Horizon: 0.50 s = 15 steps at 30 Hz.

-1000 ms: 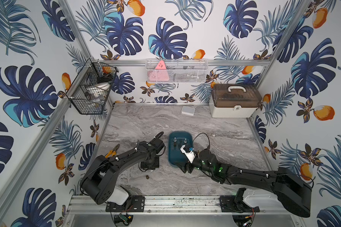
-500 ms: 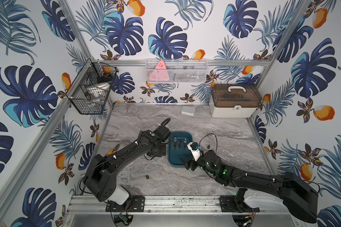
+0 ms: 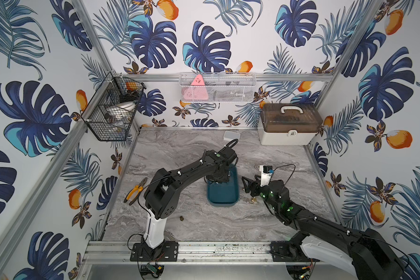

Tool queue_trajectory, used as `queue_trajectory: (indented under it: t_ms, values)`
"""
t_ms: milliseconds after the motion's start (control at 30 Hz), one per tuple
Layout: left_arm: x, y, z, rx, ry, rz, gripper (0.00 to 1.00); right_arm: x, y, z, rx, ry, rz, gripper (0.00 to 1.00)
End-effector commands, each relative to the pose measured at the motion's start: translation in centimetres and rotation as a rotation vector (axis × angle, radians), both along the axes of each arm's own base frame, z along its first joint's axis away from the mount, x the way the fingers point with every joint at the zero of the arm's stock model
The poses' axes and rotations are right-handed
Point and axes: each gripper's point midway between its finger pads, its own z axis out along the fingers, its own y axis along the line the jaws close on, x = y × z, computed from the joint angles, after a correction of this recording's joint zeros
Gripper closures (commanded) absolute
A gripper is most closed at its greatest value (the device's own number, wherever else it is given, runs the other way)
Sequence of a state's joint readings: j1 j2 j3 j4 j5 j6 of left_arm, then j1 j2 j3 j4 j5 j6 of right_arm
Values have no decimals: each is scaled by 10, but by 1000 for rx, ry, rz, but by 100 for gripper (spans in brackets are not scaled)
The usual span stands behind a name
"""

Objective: Put the chess pieces into the storage box
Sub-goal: Place the chess piece in the storage box.

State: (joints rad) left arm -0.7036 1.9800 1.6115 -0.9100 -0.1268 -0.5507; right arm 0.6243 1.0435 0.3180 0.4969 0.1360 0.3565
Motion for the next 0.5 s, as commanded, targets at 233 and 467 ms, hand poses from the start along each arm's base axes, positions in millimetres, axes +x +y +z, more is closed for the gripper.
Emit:
queue_trajectory:
  t_ms: [233,467]
  values:
    - [1,6,-23,76,30,-11,87,1,7,1,28,18,24,17]
    - [-2,10,-34,97,51,-10,87,1,8,1,29,21,31,17]
